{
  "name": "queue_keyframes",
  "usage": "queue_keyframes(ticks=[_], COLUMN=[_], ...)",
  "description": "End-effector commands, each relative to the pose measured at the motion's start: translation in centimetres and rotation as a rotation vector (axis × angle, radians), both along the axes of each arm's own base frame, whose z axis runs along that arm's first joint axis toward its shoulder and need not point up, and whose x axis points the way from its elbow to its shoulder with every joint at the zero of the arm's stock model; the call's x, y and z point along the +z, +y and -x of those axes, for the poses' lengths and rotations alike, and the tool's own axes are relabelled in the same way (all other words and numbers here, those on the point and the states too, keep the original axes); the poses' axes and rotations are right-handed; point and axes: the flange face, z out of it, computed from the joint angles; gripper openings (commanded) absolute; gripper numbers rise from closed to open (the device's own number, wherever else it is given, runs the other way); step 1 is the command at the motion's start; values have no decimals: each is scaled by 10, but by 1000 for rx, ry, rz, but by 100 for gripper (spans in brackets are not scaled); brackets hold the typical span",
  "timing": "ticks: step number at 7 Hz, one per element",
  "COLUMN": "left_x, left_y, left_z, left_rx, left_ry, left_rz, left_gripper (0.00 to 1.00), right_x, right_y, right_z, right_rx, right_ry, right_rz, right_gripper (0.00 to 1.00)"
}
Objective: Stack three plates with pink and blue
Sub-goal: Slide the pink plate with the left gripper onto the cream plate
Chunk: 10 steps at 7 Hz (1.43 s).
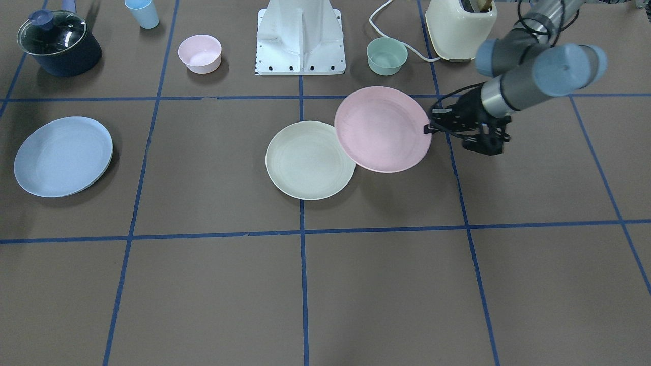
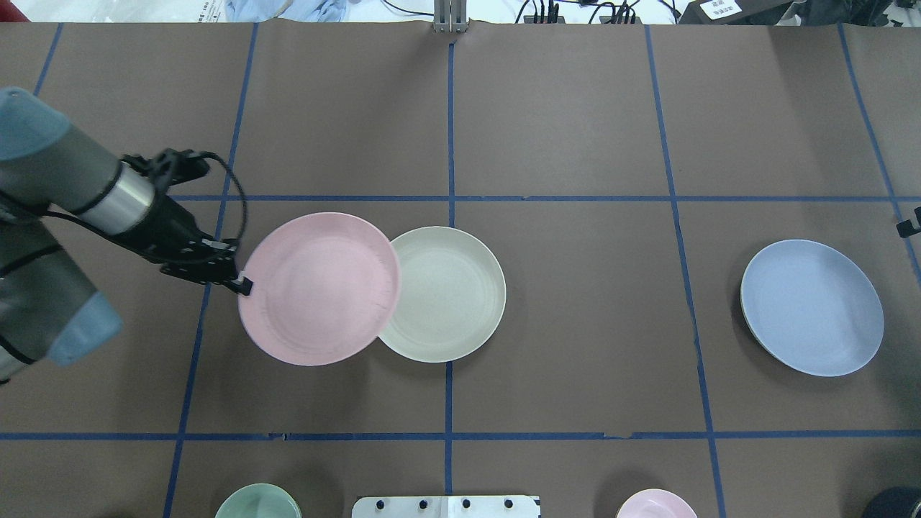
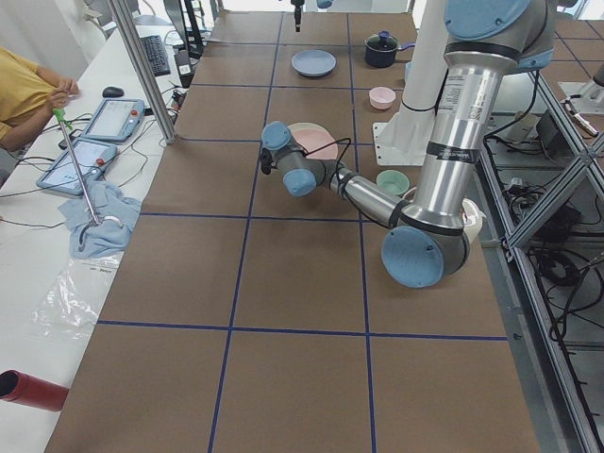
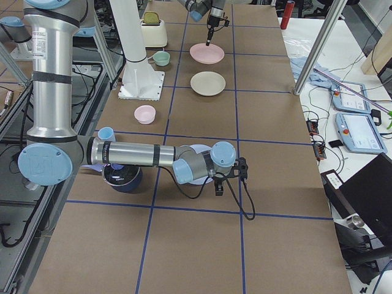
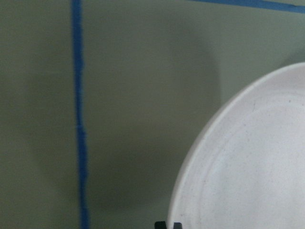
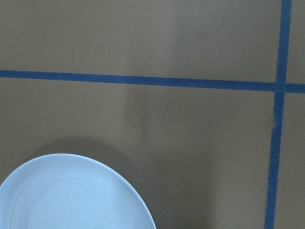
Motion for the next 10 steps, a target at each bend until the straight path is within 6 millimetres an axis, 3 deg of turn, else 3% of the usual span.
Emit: queue_keyframes(ticks=[1, 2, 5, 6, 7, 8, 10], left_x=[-53, -69, -69, -65, -69, -68, -83], left_y=[8, 1, 13, 11, 10, 4, 6], left_z=[-76, -91, -115, -119, -122, -124, -112], left_rx=[-27, -50, -86, -90, -91, -138, -152], left_ry=[2, 1, -21, -32, -27, -44, -18], left_rz=[-17, -10, -35, -35, -41, -59, -72], left_gripper=[0, 0, 0, 14, 60, 100, 100], right_x=[1, 6, 1, 3, 6, 7, 9], right_y=[10, 17, 32, 43, 45, 46, 49], right_z=[21, 21, 18, 20, 25, 32, 48], right_rx=[-25, -29, -42, -48, -54, -70, -76], right_ry=[-3, -4, -37, -35, -29, -23, -10], right_rz=[9, 22, 33, 46, 58, 60, 95], right_gripper=[100, 100, 100, 100, 100, 100, 100])
